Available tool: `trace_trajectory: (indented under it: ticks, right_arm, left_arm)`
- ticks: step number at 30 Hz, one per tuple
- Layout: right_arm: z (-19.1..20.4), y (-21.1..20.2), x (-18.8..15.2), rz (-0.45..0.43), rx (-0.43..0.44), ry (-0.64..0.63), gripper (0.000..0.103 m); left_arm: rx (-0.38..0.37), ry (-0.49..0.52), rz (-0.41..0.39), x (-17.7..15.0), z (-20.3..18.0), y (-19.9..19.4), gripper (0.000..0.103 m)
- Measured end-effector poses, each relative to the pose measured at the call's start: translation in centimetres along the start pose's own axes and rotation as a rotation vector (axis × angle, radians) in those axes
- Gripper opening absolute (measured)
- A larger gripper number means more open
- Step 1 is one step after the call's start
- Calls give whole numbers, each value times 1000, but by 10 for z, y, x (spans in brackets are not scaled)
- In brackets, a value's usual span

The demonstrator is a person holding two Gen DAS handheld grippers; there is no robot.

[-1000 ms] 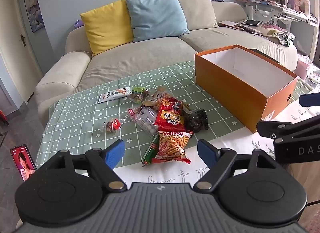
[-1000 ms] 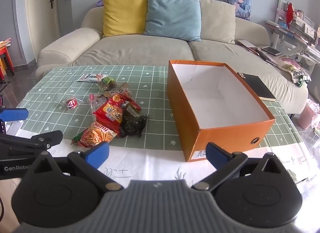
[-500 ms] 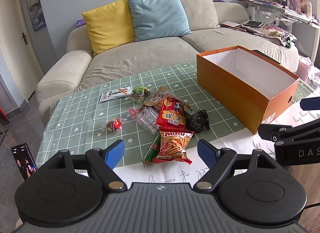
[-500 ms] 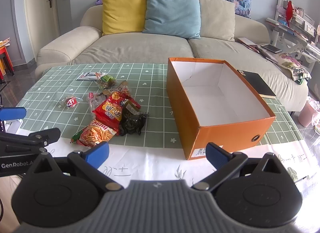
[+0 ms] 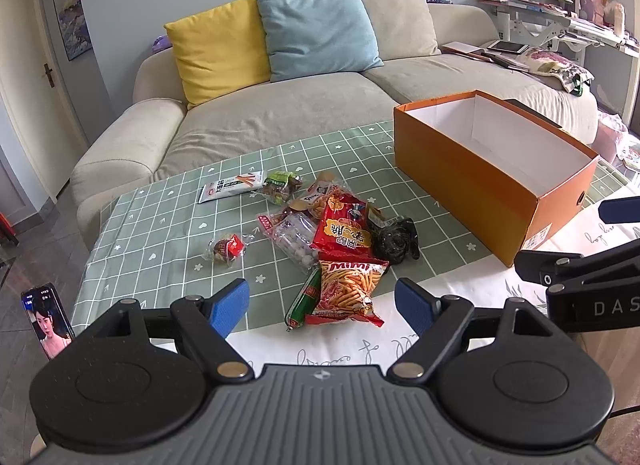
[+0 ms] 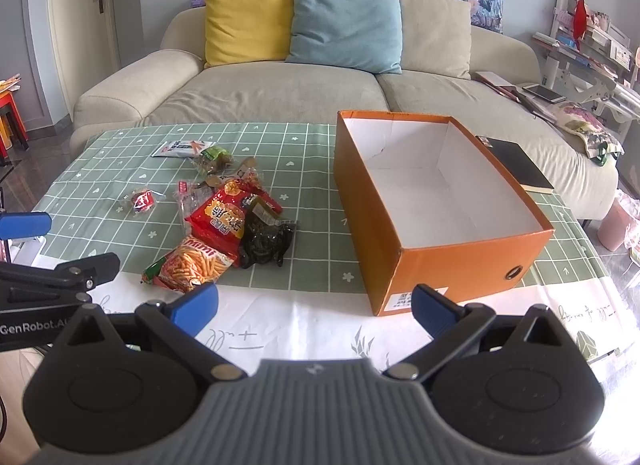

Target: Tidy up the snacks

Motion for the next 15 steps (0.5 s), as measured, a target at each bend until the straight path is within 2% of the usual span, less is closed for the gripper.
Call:
trace_trajectory:
  ticks: [15]
  right_arm:
    - [0,0,0,10,2,3,100]
  left_arm:
    - [1,2,9,-2,2,2,97]
Point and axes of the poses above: each gripper's, at about its wrist camera, not at the fingertips, and y roughly the way its jaws point, z to its left, x to its top, the point moved 10 cm from there along y, roughly the way its jaws point, and after that the axes turned 7 degrees about x, right-handed, at the moved point
